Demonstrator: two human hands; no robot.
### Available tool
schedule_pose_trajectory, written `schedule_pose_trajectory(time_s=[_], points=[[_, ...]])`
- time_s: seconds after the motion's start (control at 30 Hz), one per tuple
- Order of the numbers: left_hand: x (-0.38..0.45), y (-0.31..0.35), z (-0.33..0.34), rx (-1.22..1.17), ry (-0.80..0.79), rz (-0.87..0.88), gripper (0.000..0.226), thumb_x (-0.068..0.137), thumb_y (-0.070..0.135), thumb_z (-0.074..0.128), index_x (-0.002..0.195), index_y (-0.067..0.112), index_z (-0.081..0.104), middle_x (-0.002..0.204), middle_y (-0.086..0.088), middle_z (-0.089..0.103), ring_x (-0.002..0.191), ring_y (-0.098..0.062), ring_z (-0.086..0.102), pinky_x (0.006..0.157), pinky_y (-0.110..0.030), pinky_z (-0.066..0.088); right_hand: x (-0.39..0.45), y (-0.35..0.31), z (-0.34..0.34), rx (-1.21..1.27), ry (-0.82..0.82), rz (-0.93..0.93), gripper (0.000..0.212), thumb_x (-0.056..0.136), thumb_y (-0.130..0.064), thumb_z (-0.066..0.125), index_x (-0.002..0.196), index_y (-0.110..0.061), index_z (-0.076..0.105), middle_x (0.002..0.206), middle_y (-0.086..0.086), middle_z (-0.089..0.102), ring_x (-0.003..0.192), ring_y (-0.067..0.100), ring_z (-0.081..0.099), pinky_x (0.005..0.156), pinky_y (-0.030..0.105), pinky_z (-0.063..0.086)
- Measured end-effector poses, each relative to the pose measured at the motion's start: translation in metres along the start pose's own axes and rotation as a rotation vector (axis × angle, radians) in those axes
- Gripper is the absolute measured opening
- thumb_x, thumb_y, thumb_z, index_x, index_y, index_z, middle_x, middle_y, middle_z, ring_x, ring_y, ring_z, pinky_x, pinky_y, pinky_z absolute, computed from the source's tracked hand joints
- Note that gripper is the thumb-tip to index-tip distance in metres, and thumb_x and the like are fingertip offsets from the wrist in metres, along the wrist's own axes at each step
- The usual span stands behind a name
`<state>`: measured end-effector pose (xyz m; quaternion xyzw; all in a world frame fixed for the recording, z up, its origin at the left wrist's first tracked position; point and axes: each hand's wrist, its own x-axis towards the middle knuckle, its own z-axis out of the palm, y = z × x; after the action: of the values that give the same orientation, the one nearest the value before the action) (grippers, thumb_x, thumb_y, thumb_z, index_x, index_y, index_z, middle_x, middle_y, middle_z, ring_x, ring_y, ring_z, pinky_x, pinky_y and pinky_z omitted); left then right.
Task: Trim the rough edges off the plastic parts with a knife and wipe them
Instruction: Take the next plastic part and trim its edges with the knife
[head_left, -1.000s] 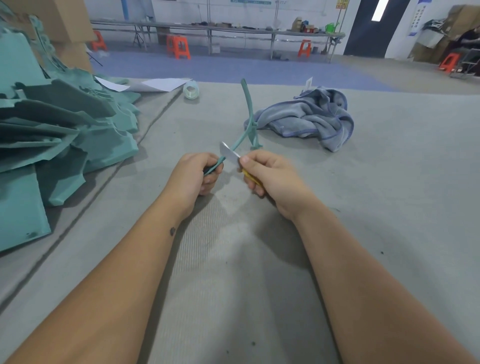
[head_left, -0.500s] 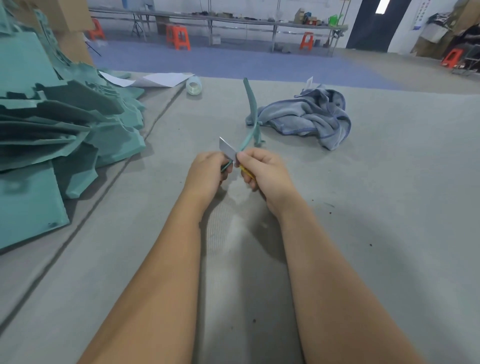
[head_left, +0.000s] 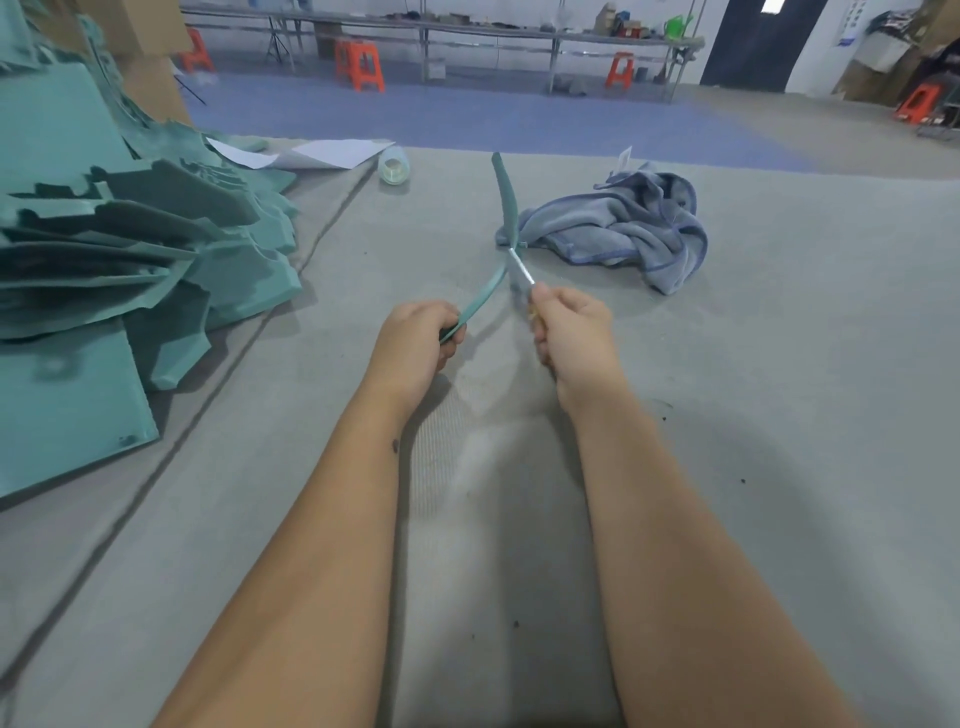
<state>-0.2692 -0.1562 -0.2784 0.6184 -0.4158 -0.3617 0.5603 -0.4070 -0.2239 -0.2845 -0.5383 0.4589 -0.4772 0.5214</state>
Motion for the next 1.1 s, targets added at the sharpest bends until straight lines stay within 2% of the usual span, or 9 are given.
schedule_pose_trajectory(time_s=[0.1, 0.27, 0.37, 0.47, 0.53, 0.67, 0.8, 0.9, 1.1], points=[[0.000, -0.001, 0.000, 0.048, 0.004, -0.010, 0.027, 0.082, 0.009, 0.041, 0.056, 0.012, 0.049, 0.040, 0.007, 0.033, 0.035, -0.007, 0.028, 0.037, -0.019, 0.022, 0.004, -0.002, -0.009, 0.195, 0.018, 0.045, 0.028, 0.096, -0.027, 0.058, 0.070, -0.020, 0.062, 0.051, -0.008, 0.046, 0.045, 0.007, 0.035, 0.044, 0.018, 0.031], [0.000, 0.000, -0.002, 0.017, 0.011, 0.012, 0.029, 0.083, 0.009, 0.041, 0.055, 0.011, 0.048, 0.040, 0.005, 0.032, 0.037, -0.009, 0.026, 0.039, -0.022, 0.021, -0.006, 0.004, 0.002, -0.007, -0.256, -0.135, 0.031, 0.091, -0.028, 0.059, 0.061, -0.025, 0.066, 0.049, -0.007, 0.047, 0.044, 0.006, 0.037, 0.044, 0.020, 0.031], [-0.004, 0.000, -0.003, 0.069, 0.008, 0.023, 0.026, 0.080, 0.013, 0.042, 0.055, 0.012, 0.049, 0.040, 0.006, 0.032, 0.036, -0.008, 0.026, 0.042, -0.024, 0.021, -0.002, 0.004, 0.003, -0.087, -0.045, -0.075, 0.032, 0.090, -0.031, 0.059, 0.060, -0.023, 0.062, 0.049, -0.009, 0.048, 0.047, 0.008, 0.037, 0.051, 0.027, 0.031], [-0.009, 0.002, -0.007, 0.178, -0.028, 0.033, 0.022, 0.071, 0.027, 0.043, 0.055, 0.014, 0.052, 0.042, 0.007, 0.033, 0.039, -0.009, 0.028, 0.046, -0.027, 0.023, 0.004, 0.001, -0.010, 0.231, 0.136, 0.038, 0.030, 0.095, -0.029, 0.058, 0.066, -0.022, 0.061, 0.050, -0.008, 0.046, 0.046, 0.009, 0.034, 0.048, 0.024, 0.030], [-0.011, 0.004, -0.010, 0.260, -0.068, 0.035, 0.023, 0.069, 0.031, 0.043, 0.055, 0.016, 0.053, 0.043, 0.006, 0.035, 0.041, -0.009, 0.029, 0.049, -0.029, 0.023, 0.007, 0.000, -0.016, 0.337, 0.037, 0.019, 0.029, 0.095, -0.029, 0.059, 0.067, -0.023, 0.063, 0.052, -0.007, 0.047, 0.047, 0.008, 0.034, 0.046, 0.021, 0.030], [-0.014, 0.010, -0.011, 0.319, -0.081, 0.019, 0.022, 0.068, 0.029, 0.042, 0.056, 0.016, 0.053, 0.043, 0.006, 0.035, 0.039, -0.008, 0.030, 0.049, -0.029, 0.025, 0.001, 0.003, -0.009, 0.089, -0.250, -0.080, 0.032, 0.094, -0.030, 0.057, 0.064, -0.029, 0.067, 0.052, -0.007, 0.050, 0.045, 0.007, 0.039, 0.044, 0.019, 0.032], [-0.017, 0.018, -0.018, 0.265, -0.088, -0.008, 0.019, 0.066, 0.028, 0.043, 0.056, 0.013, 0.051, 0.042, 0.004, 0.033, 0.041, -0.011, 0.027, 0.046, -0.027, 0.022, 0.003, 0.003, -0.008, 0.095, -0.052, -0.036, 0.031, 0.097, -0.025, 0.056, 0.067, -0.024, 0.060, 0.050, -0.008, 0.046, 0.044, 0.006, 0.035, 0.045, 0.021, 0.031], [-0.017, 0.021, -0.027, 0.286, -0.102, -0.008, 0.019, 0.062, 0.028, 0.044, 0.051, 0.013, 0.050, 0.048, -0.003, 0.032, 0.043, -0.014, 0.026, 0.047, -0.027, 0.021, 0.010, 0.002, -0.014, 0.337, 0.100, 0.077, 0.028, 0.100, -0.025, 0.051, 0.074, -0.017, 0.056, 0.052, -0.005, 0.042, 0.045, 0.009, 0.031, 0.047, 0.023, 0.027], [-0.016, 0.015, -0.040, 0.441, -0.195, 0.003, 0.022, 0.062, 0.033, 0.046, 0.051, 0.016, 0.055, 0.045, 0.002, 0.040, 0.042, -0.010, 0.033, 0.049, -0.026, 0.028, 0.007, -0.004, -0.010, 0.453, 0.011, 0.038, 0.041, 0.079, -0.061, 0.065, 0.082, -0.023, 0.050, 0.055, -0.006, 0.041, 0.046, 0.009, 0.029, 0.044, 0.022, 0.025]])
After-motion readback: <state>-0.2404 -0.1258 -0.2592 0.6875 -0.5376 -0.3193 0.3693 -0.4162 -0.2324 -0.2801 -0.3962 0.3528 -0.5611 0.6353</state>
